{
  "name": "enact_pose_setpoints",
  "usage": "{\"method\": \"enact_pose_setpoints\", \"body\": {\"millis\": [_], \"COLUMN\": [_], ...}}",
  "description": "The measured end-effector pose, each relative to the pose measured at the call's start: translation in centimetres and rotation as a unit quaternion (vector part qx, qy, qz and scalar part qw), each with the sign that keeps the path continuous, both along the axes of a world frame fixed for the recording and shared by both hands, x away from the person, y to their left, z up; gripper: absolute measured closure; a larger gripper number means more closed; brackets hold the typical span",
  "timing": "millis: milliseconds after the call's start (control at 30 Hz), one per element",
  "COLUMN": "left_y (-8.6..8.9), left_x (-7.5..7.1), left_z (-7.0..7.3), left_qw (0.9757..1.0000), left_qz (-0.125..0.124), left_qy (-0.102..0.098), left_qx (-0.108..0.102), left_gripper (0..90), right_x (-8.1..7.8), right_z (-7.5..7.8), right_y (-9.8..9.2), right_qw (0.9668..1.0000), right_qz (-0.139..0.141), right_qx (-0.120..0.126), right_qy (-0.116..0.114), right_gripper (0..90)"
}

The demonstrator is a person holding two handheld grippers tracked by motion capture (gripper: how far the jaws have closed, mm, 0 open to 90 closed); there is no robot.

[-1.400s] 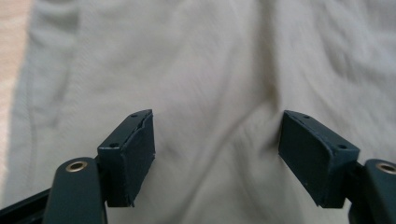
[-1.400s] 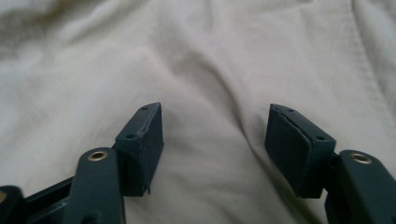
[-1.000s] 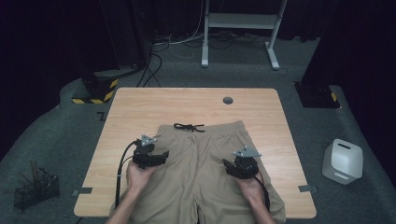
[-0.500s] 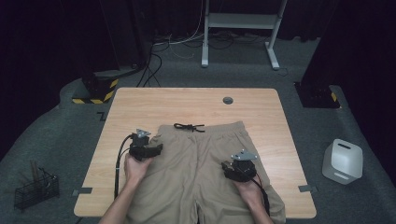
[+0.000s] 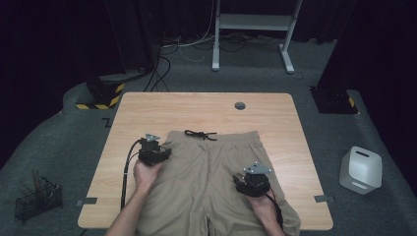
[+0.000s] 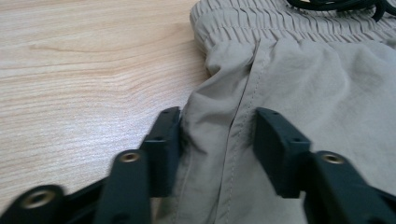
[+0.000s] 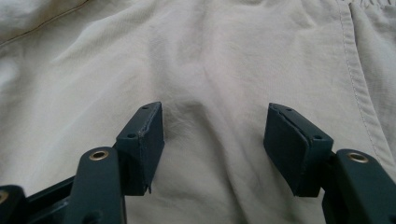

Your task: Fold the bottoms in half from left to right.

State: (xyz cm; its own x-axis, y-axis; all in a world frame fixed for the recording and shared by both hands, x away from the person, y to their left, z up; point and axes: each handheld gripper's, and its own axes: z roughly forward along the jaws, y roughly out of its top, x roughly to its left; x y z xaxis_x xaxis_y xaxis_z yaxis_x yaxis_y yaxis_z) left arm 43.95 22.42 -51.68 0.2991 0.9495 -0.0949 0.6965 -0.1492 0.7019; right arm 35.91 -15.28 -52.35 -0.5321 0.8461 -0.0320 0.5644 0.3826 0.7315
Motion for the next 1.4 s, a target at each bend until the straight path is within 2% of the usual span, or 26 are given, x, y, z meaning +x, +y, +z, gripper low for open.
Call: {"method": "enact_pose_setpoints", "body": {"millis": [100, 200, 300, 400, 733, 867, 1100, 1233, 1400], "left_y": [0.2, 0.4, 0.5, 0.5, 0.2, -0.2, -1.3, -1.9, -2.6], "left_x": [0.0, 0.0, -0.1, -0.2, -1.2, -1.5, -2.0, -2.2, -2.4], "left_z": [0.1, 0.1, 0.2, 0.5, 1.9, 2.6, 4.0, 4.5, 5.2], "left_qw": [1.0000, 0.9997, 0.9995, 0.9994, 0.9966, 0.9954, 0.9909, 0.9886, 0.9872], "left_qz": [-0.007, -0.011, -0.014, -0.019, -0.044, -0.056, -0.083, -0.097, -0.108], "left_qy": [0.004, 0.009, 0.007, 0.003, -0.015, -0.022, -0.036, -0.041, -0.049], "left_qx": [-0.001, -0.017, -0.029, -0.030, -0.068, -0.075, -0.100, -0.108, -0.106], "left_gripper": [63.6, 72.7, 79.8, 84.7, 86.5, 86.7, 86.8, 86.9, 86.9], "right_x": [0.0, 0.0, 0.0, 0.0, 0.0, 0.0, 0.0, 0.0, 0.0], "right_z": [0.0, 0.0, 0.0, 0.0, 0.0, 0.0, 0.0, 0.0, 0.0], "right_y": [0.0, 0.0, 0.0, 0.0, 0.0, 0.0, 0.0, 0.0, 0.0], "right_qw": [1.0000, 1.0000, 1.0000, 1.0000, 1.0000, 1.0000, 1.0000, 1.0000, 1.0000], "right_qz": [0.000, 0.000, 0.000, 0.000, 0.000, 0.000, 0.000, 0.000, 0.000], "right_qx": [0.000, 0.000, 0.000, 0.000, 0.000, 0.000, 0.000, 0.000, 0.000], "right_qy": [0.000, 0.000, 0.000, 0.000, 0.000, 0.000, 0.000, 0.000, 0.000], "right_gripper": [37.9, 37.9, 37.9, 37.9, 37.9, 37.9, 37.9, 37.9, 37.9]}}
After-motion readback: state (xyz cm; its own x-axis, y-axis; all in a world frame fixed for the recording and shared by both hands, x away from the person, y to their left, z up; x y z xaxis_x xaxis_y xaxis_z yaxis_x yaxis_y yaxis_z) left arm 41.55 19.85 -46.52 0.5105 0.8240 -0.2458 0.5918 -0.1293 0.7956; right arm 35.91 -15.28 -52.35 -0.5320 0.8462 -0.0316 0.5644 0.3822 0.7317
